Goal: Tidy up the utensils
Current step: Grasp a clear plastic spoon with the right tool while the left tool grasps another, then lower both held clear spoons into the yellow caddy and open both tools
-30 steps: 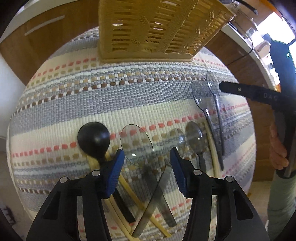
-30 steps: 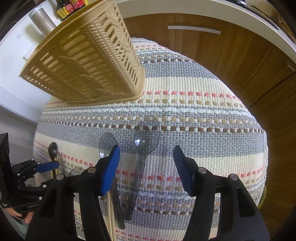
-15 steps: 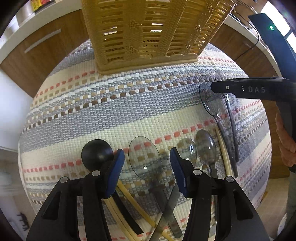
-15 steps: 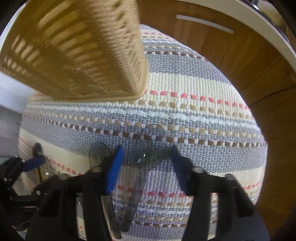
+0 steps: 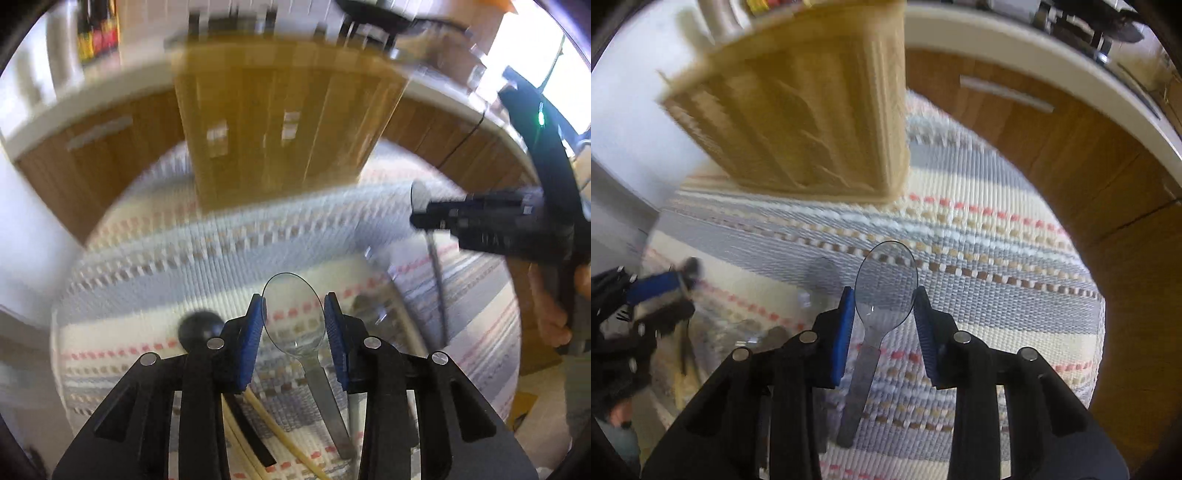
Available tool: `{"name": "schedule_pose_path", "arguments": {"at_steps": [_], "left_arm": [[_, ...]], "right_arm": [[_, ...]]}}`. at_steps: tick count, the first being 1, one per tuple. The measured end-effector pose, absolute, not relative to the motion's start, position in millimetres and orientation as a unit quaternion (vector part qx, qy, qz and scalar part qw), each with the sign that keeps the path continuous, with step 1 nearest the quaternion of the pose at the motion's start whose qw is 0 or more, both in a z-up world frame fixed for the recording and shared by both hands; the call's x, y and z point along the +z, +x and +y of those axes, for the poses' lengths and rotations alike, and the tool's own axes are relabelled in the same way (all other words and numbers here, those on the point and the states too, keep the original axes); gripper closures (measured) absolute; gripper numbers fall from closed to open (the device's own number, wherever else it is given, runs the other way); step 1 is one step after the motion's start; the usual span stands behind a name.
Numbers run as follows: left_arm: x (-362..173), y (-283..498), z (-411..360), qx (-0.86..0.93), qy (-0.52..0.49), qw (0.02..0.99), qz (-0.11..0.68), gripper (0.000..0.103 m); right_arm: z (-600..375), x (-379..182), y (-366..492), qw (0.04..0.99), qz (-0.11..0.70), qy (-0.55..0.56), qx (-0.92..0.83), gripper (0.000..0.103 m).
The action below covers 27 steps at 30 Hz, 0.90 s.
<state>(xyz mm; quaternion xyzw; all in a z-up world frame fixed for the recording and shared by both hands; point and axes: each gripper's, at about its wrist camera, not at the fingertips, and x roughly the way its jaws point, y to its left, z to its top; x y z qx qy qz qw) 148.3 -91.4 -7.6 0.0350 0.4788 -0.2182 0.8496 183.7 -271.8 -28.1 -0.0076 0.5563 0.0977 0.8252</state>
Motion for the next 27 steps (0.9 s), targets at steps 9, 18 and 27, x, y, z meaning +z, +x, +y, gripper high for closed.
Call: {"name": "schedule_pose_path", "arguments": {"at_steps": [9,18,27], "left_arm": [[103.2,130.2,-68.9,-0.235,0.015,0.921,0.311,0.071],[174.3,166.4,-59.4,-0.188,0.031,0.967,0.172,0.071],[156.9,219.0,-77.0,-0.143,0.055,0.980,0.128,0.071]], "right_arm": [[-290.0,84.9,130.5,0.917,0.379,0.009,0.125,0.073],[-269.9,163.4,164.1,0.976,0.209,0.007,0.068,0.073],[-251.1,136.7,224.0,0.983,0.181,-0.011,0.014,0.073]]}}
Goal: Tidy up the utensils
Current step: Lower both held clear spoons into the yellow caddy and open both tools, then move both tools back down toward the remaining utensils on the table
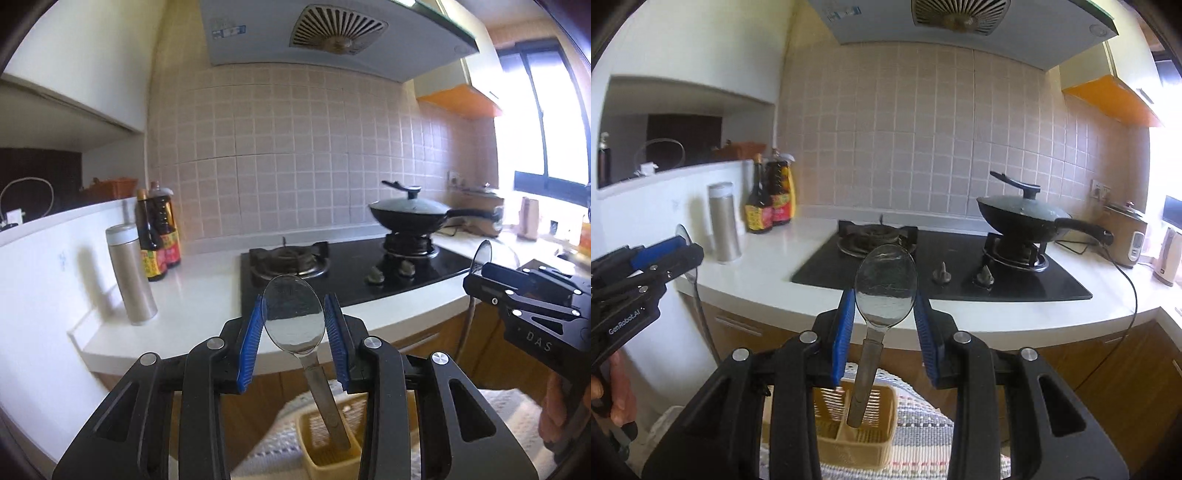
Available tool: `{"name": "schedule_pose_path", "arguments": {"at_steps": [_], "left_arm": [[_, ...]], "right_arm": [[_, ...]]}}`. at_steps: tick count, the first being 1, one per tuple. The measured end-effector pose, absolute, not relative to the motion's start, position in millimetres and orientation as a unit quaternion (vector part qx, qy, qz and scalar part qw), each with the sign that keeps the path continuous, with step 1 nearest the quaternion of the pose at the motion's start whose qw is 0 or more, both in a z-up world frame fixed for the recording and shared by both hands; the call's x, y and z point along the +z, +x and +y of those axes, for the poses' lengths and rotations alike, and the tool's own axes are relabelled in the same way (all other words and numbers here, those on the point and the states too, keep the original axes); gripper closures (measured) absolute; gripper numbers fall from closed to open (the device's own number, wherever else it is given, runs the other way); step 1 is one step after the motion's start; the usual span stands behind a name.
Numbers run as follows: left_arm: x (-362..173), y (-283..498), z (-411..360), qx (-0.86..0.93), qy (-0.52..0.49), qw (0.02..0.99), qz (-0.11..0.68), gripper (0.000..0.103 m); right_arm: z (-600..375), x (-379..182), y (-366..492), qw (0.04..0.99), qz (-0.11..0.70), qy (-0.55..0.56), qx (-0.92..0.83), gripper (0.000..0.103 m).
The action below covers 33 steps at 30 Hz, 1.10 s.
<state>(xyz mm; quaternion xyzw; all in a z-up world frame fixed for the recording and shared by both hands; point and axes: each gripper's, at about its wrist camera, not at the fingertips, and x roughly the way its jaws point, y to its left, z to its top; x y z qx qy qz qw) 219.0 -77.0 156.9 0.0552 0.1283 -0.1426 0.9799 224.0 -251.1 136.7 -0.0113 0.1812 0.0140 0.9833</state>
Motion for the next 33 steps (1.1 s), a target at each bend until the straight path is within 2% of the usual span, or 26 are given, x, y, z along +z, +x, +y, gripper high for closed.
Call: {"name": "schedule_pose_path", "arguments": {"at_steps": [10,22,24,25,33], "left_arm": [[106.3,249.0,-85.8,-0.132,0.070,0.977,0.151,0.071],[89.6,245.0,-84.1,-0.159,0.063,0.968,0.184,0.067],[90.6,241.8,-82.5,-0.164,0.061,0.967,0.187,0.059],[90.8,238.6,-80.8,-0.171,0.057,0.965,0.191,0.057],[107.6,211.7,-60.6,-0.204,0.016,0.955,0.216,0.049]], "right_arm": [[-247.1,77.3,259.7,0.972,0.236,-0.026,0.003,0.073],[-248.4,61.4,256.6,0.960,0.278,-0.016,0.027,0.072],[-250.5,62.7,253.3,0.959,0.283,-0.011,0.031,0.061],[-251.6,63.7,250.6,0.958,0.284,-0.009,0.033,0.051],[-255.0,82.3,215.0,0.960,0.278,-0.008,0.023,0.050]]}}
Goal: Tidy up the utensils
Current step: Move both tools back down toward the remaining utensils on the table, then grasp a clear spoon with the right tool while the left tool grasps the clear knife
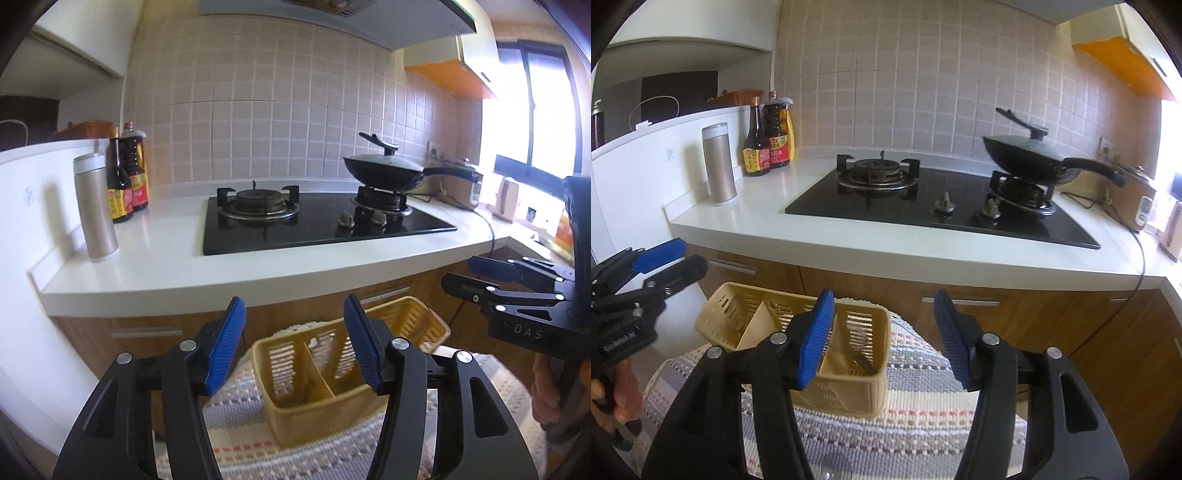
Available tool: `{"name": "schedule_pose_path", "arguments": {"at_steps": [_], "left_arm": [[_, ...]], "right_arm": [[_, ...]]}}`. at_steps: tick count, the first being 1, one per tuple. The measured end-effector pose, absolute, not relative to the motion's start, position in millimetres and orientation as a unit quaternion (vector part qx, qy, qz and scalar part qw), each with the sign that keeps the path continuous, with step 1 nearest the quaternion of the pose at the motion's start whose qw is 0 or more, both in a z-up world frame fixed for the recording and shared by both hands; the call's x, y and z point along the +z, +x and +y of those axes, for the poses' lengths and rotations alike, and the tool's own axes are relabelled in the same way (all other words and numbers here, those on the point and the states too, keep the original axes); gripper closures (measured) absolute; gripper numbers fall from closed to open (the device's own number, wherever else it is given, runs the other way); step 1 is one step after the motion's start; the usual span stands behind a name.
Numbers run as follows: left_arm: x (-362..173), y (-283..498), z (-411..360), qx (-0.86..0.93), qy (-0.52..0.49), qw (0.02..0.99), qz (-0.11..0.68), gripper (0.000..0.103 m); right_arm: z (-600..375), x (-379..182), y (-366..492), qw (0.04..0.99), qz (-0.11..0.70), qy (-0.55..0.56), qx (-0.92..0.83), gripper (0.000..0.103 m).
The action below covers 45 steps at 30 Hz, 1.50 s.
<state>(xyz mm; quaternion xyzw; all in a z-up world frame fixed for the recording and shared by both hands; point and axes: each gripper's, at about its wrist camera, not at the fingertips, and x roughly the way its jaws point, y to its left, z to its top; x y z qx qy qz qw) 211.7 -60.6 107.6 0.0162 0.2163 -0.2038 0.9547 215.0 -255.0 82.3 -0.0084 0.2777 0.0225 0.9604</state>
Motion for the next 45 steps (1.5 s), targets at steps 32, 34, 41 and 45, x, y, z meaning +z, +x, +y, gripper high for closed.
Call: {"name": "schedule_pose_path", "arguments": {"at_steps": [32,34,41,45], "left_arm": [[-71.3,104.8,-120.7,-0.299,0.107,0.748,0.583,0.056],[-73.6,103.8,-125.7,-0.290,0.122,0.753,0.579,0.056],[-81.1,110.2,-148.1,-0.260,0.167,0.765,0.565,0.059],[-81.8,120.7,-156.2,-0.245,0.179,0.772,0.559,0.074]], "right_arm": [[-235.4,-65.2,195.2,0.798,0.591,0.058,0.107,0.050],[-233.0,-71.4,200.7,0.796,0.595,0.052,0.100,0.050],[-213.8,-80.9,208.3,0.791,0.604,0.021,0.090,0.050],[-197.1,-83.3,208.4,0.790,0.606,-0.012,0.088,0.057]]}}
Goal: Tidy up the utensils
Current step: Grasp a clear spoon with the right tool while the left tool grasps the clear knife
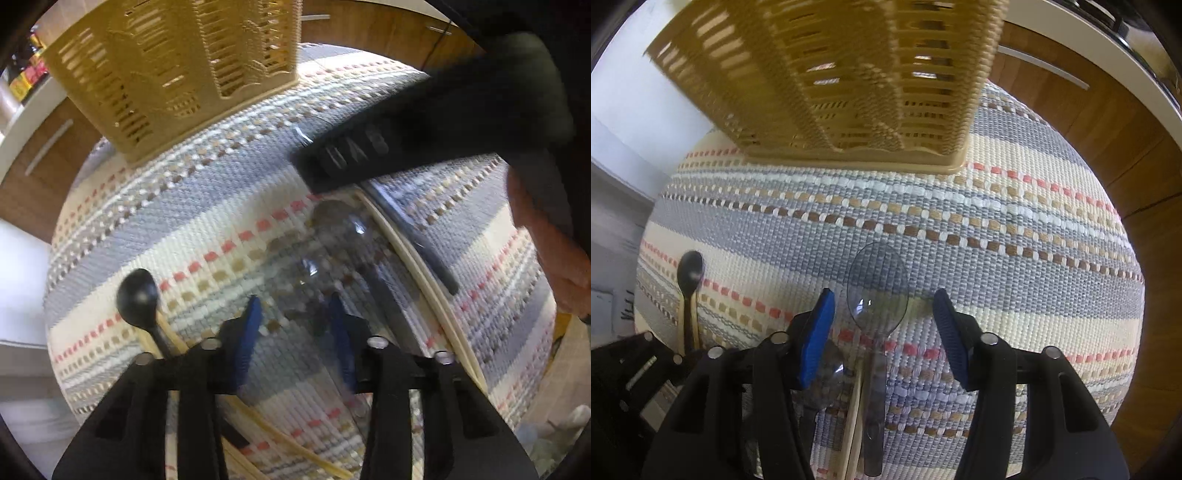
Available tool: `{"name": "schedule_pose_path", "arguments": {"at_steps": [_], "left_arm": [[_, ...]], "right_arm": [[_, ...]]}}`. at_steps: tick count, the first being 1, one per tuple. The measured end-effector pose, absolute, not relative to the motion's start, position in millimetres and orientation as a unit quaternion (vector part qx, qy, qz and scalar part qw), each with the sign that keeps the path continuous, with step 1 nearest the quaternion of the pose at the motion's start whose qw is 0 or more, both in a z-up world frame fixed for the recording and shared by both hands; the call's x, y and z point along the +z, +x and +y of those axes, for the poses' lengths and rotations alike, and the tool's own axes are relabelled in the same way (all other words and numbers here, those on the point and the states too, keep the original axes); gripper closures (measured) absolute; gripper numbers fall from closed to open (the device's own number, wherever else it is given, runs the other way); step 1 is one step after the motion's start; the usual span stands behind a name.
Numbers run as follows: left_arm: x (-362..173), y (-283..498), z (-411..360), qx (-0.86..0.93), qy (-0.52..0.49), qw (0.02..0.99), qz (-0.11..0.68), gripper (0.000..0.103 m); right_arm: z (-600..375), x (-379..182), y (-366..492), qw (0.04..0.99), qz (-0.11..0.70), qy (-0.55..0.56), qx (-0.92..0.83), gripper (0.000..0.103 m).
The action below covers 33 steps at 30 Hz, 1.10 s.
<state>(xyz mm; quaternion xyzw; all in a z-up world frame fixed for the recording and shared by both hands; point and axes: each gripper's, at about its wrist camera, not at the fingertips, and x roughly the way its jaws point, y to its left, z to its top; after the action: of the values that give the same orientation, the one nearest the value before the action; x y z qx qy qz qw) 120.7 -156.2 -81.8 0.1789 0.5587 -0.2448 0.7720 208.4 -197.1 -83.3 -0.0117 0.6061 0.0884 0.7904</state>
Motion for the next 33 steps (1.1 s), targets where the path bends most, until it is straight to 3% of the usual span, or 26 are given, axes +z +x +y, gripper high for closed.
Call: {"name": "schedule_pose_path", "arguments": {"at_steps": [4,18,22,26,33], "left_arm": [[-80.1,135.1,-149.8,-0.240,0.150,0.781,0.557,0.075],[-68.4,171.7,-129.0,-0.229,0.181,0.770,0.567,0.072],[-64.6,175.2,-133.6,-0.230,0.184,0.770,0.566,0.081],[-53.2,164.3,-139.3,-0.232,0.158,0.795,0.538,0.102],[-30.3,159.4,-110.1,-0.254,0.084,0.824,0.499,0.103]], "right_arm": [[-175.5,-85.1,203.2,0.795,0.598,-0.059,0.083,0.072],[-204.4,-81.5,194.7,0.803,0.587,-0.042,0.095,0.073],[-219.3,-75.0,191.8,0.807,0.580,-0.036,0.103,0.073],[-228.3,-60.8,182.2,0.819,0.561,-0.026,0.120,0.073],[-256.7,-23.0,145.0,0.855,0.496,-0.013,0.147,0.073]]}}
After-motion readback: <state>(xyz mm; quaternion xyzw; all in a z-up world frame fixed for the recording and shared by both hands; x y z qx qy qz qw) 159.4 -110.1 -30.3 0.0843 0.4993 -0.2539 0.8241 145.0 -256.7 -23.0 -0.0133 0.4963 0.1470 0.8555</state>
